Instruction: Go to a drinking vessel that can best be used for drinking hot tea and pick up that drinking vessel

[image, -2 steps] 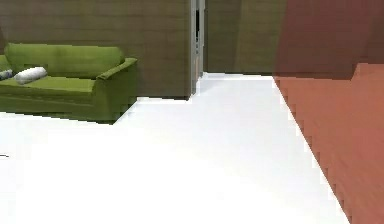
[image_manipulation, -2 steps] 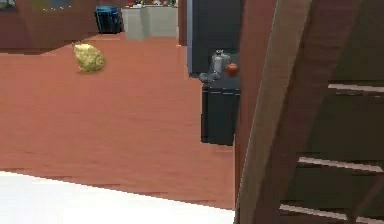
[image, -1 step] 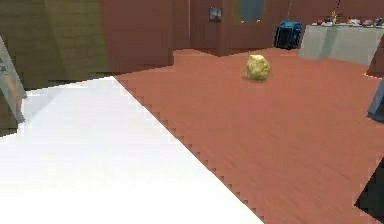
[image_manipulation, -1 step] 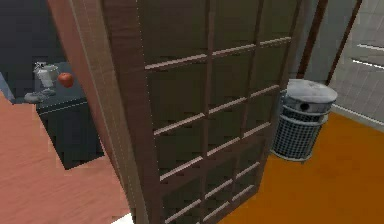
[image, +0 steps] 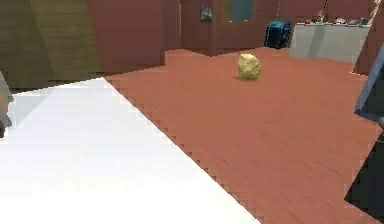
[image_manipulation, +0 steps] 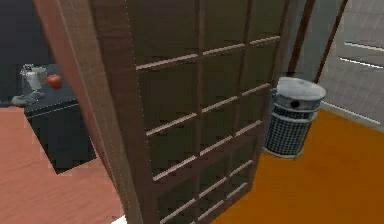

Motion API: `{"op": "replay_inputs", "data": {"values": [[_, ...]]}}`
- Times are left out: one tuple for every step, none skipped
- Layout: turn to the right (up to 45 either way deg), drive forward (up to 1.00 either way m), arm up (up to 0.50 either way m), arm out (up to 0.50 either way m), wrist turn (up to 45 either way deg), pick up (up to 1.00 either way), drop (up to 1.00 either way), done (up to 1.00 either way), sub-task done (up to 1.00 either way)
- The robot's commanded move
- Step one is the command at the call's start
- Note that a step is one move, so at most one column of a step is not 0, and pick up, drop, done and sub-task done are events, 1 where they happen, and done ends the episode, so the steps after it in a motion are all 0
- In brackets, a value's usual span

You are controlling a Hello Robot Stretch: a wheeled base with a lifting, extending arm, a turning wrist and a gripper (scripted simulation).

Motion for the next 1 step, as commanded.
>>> {"op": "replay_inputs", "data": {"values": [[3.0,0.0,0.0,0.0,0.0,0.0,0.0,0.0,0.0]]}}
